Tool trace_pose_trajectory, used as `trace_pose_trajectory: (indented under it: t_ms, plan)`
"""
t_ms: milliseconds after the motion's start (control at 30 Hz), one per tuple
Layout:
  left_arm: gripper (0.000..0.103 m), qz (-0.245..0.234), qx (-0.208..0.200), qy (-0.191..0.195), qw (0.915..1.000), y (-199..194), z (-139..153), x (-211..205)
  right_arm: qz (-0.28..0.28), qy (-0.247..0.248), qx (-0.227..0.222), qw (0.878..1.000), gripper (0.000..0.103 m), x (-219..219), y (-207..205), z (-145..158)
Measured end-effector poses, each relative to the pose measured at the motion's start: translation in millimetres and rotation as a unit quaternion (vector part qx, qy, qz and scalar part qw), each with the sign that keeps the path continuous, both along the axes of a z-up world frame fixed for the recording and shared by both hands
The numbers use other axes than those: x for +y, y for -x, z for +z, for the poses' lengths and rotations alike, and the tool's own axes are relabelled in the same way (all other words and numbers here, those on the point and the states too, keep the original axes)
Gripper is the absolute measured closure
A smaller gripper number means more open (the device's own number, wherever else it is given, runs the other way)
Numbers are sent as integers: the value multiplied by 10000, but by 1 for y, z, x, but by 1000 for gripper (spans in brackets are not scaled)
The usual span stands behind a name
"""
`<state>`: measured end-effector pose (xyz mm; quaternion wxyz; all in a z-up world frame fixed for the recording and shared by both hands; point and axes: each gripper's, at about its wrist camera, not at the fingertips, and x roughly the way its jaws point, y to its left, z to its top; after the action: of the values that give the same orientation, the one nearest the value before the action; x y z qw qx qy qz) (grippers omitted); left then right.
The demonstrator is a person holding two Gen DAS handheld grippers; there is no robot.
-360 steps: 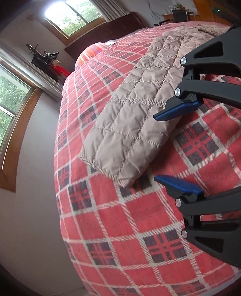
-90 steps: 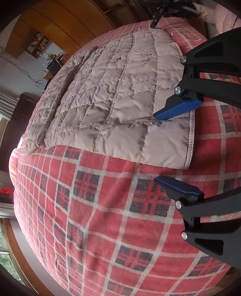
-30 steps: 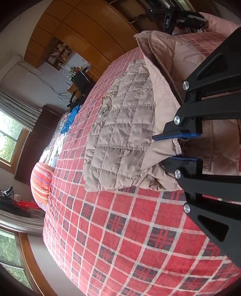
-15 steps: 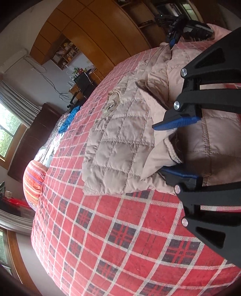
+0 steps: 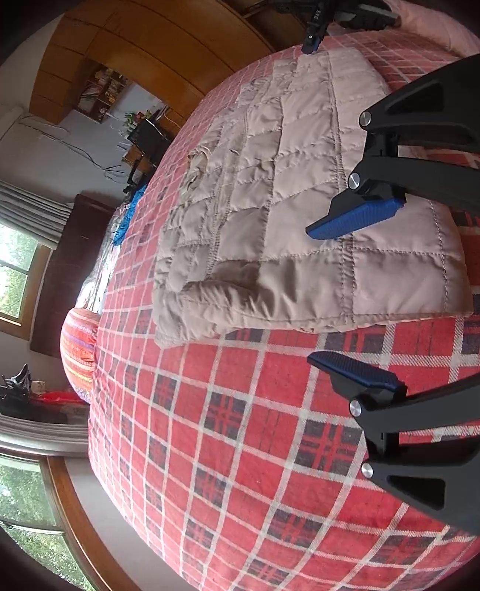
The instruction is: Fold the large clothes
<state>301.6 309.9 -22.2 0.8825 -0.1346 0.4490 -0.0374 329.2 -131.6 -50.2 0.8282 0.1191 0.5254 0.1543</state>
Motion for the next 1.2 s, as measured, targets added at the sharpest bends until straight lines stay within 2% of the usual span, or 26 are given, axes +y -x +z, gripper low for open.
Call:
trace_pose_trajectory:
  t_ms: [133,167,200,233,267,300,400,633,767,867,1000,1200]
  plan:
    - [41,-164,136,185,9996,-4,-10,-10,166,190,49,9997,69,13,-1,-7]
    - [45,-176,163,129,9996,-4,-11,-14,229,217,7,9995,85,15,1,-6]
    - [55,-172,165,48,9997,-3,-11,-18,271,184,-20,9995,89,16,2,-5]
    - [60,-165,163,-13,9997,-2,-10,-21,242,172,-70,9995,91,15,4,-2]
    - [71,-156,142,-32,9998,0,-9,-23,258,172,-145,9994,94,15,8,1]
    - [80,-154,108,-23,9998,3,-6,-24,259,176,-228,9993,94,15,11,6]
    - [92,-171,-85,9,9998,14,7,-27,231,96,-505,9984,95,12,23,24]
    - [94,-190,-1031,-157,9944,29,58,-37,253,83,-1023,9944,95,17,28,69]
    - [94,-132,-1404,-71,9900,11,83,-37,135,45,-1131,9935,95,17,7,88]
    - [94,-10,-1582,-177,9872,-12,94,-37,-29,151,-1170,9930,95,15,-20,95]
    - [94,158,-1607,-143,9868,-59,92,-32,-285,113,-1048,9940,95,10,-66,87]
    - [94,260,-1069,-322,9934,-126,53,-31,-500,60,-604,9969,95,8,-129,43]
